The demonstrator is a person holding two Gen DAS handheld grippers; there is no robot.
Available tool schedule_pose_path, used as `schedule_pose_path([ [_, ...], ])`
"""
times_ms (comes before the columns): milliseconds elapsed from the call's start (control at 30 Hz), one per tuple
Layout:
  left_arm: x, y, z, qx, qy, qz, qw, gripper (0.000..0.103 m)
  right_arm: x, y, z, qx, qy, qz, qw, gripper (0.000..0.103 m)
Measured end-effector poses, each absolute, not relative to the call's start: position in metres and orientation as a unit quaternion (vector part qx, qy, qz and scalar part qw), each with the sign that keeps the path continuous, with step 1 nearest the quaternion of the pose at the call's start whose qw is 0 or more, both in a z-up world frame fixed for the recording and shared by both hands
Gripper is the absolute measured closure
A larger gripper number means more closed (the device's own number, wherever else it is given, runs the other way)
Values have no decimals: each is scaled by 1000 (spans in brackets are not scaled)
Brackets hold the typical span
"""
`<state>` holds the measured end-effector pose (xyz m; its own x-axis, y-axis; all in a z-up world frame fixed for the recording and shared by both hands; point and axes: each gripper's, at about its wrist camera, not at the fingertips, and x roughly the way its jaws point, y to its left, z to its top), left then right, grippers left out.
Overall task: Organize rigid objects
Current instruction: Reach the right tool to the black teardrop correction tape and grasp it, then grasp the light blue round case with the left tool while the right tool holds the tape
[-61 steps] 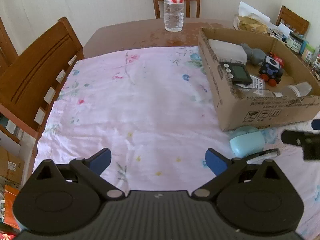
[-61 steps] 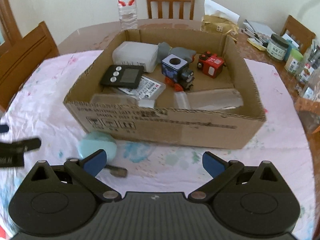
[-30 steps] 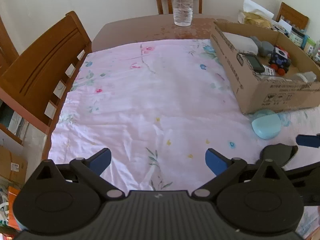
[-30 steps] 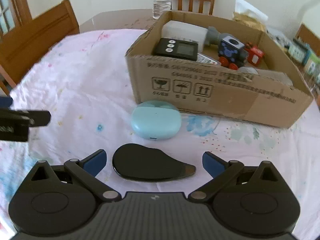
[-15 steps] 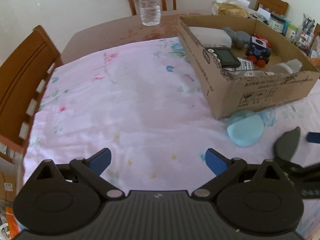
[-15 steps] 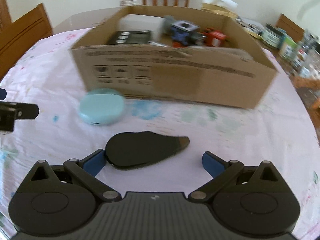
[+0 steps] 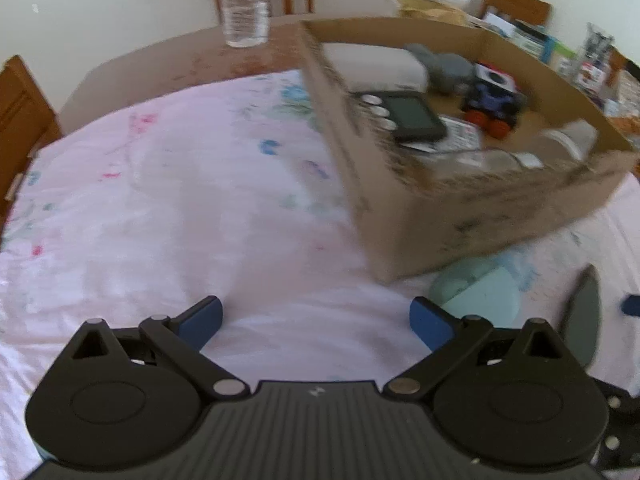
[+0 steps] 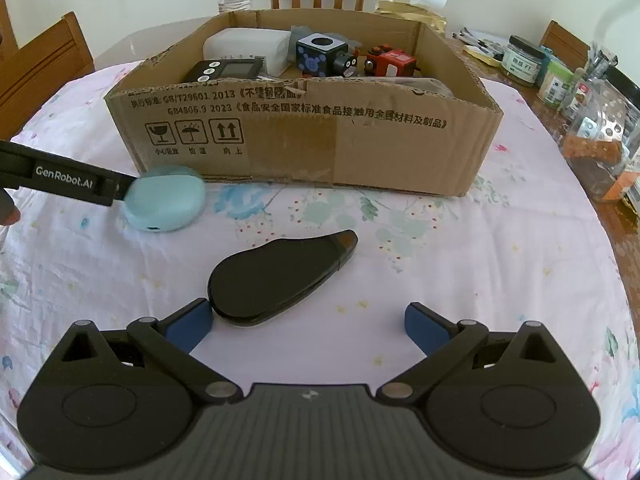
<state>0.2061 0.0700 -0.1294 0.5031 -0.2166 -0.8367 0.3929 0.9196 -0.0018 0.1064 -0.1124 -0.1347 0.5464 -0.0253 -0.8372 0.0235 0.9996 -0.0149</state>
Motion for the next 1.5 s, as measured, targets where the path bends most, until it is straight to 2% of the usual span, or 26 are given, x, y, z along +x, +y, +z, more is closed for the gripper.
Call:
schedule_pose_path([
  [333, 177, 43, -130, 145, 468, -266, 830, 2, 106, -128, -135, -16, 476, 13, 879, 0],
  [533, 165, 30, -124, 129, 461, -298, 826, 4, 103, -145, -135, -21, 473, 21, 881, 0],
  [667, 163, 16, -121, 109, 461, -298, 829, 22, 100, -151, -135, -25, 470, 30, 882, 0],
  [800, 166, 6, -120, 98, 456, -293, 835, 25, 98, -155, -135, -32, 471, 44, 881, 0],
  [833, 166, 2, -121, 100, 456, -290, 835, 28, 97, -156, -135, -33, 471, 47, 880, 0],
  [867, 166, -1, -123, 101, 459, -287, 835, 37, 97, -157, -135, -34, 472, 48, 880, 0],
  [1000, 163, -12, -123, 118, 452, -275, 840, 50, 96, -157, -134, -36, 474, 52, 879, 0],
  [1500, 171, 32, -120, 88, 472, -190, 856, 50, 106, -112, -131, -85, 484, 191, 850, 0],
])
